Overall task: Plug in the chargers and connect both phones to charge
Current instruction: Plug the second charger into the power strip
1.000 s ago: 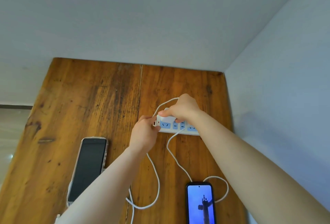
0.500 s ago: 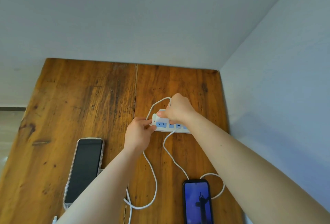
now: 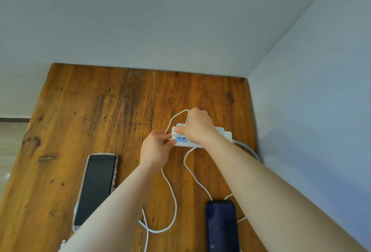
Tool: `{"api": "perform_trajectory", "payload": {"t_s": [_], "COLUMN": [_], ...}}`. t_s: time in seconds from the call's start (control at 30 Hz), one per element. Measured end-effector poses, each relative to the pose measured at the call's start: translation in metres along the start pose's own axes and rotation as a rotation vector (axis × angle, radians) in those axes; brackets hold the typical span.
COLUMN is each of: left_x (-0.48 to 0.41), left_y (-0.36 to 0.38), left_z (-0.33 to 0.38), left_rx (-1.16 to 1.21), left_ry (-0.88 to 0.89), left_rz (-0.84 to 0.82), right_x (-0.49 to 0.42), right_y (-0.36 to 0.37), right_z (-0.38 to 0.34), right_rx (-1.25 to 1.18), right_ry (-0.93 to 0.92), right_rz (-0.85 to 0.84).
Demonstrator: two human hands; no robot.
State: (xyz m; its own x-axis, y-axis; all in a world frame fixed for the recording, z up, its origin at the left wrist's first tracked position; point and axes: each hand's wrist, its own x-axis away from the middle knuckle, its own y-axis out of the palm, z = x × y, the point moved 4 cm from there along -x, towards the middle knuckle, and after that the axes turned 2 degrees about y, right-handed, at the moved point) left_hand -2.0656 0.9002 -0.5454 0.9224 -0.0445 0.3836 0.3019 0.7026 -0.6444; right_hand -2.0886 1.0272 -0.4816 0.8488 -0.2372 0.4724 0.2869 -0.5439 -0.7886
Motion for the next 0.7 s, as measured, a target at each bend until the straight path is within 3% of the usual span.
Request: {"api": "perform_trajectory", "payload": {"t_s": [0.2, 0.47, 0.7], "left_x": [0.024, 0.066, 0.109], "left_y": [-0.007, -0.057, -0.097], "left_z": [0.000, -0.046, -0.103], "left_rx": [-0.063, -0.159, -0.205], "left_ry": [0.021, 0.067, 0.133], "left_rz": [-0.036, -0.030, -0.005], "right_x": [0.018, 0.067, 0.135], "right_y": [-0.001, -0.002, 0.063], "right_z": [-0.003, -0.041, -0.062], "right_rx": [0.067, 0.196, 0.115], "right_ry": [0.062, -0.260, -0.315], "right_rz": [0.105, 0.422, 0.333]}}
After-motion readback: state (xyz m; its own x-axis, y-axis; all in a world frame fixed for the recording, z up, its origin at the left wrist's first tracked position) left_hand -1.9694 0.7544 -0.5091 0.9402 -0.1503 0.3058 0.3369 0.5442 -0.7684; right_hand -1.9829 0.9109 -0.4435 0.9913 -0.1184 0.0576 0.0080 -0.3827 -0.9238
